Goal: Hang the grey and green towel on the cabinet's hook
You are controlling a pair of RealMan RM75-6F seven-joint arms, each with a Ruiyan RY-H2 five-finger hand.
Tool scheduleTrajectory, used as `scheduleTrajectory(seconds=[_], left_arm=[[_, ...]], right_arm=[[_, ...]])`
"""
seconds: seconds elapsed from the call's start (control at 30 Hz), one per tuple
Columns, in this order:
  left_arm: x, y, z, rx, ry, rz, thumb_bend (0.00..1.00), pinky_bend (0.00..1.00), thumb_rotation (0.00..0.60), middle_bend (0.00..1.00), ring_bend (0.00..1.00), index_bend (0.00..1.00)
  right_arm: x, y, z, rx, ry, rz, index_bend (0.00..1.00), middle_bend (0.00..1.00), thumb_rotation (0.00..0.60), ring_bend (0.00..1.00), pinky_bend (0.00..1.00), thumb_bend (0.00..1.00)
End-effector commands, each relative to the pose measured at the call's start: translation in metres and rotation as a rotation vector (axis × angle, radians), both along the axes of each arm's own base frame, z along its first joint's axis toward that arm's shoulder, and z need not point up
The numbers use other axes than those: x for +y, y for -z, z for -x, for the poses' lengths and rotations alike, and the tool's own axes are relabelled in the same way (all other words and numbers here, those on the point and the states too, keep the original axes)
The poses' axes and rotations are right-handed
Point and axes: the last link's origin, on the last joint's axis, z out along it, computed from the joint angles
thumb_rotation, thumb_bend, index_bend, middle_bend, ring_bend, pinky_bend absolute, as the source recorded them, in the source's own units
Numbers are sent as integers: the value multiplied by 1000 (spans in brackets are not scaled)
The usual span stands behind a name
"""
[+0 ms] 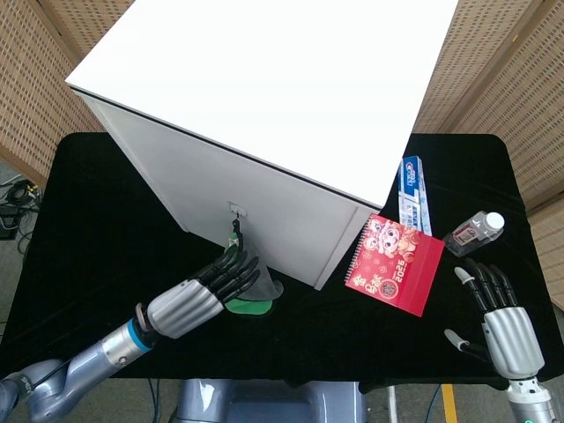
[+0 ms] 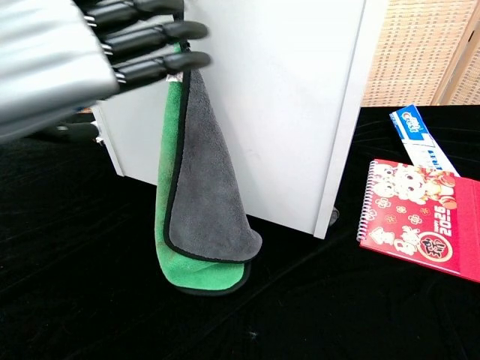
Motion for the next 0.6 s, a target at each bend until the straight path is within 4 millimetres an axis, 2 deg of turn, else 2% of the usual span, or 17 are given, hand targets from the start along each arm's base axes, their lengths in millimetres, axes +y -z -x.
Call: scheduleTrajectory(seconds=[0.03,0.13,0.3,0.43,0.6], left_arm=[[-27,-14,43,-119,-119,34,0,0,600,0,0,30],[-53,-23,87,-283,-296,39,0,0,600,0,0,32],[-82,-24,135,-500,-529,48,0,0,600,0,0,32],[-93,-25,157,-594,-674,43,0,0,600,0,0,23],[-98,-26,160,-680,-730,76,0,0,600,0,0,3]], right_arm=[[0,0,0,3,2,1,93,0,600,0,0,117],[-1,2,1,16,8,0,93,0,600,0,0,117],[-3,7,2,33,21,-11,94,0,600,0,0,117],[-3,9,0,43,17,-18,94,0,600,0,0,117],[-2,11,0,49,12,-24,94,0,600,0,0,117]])
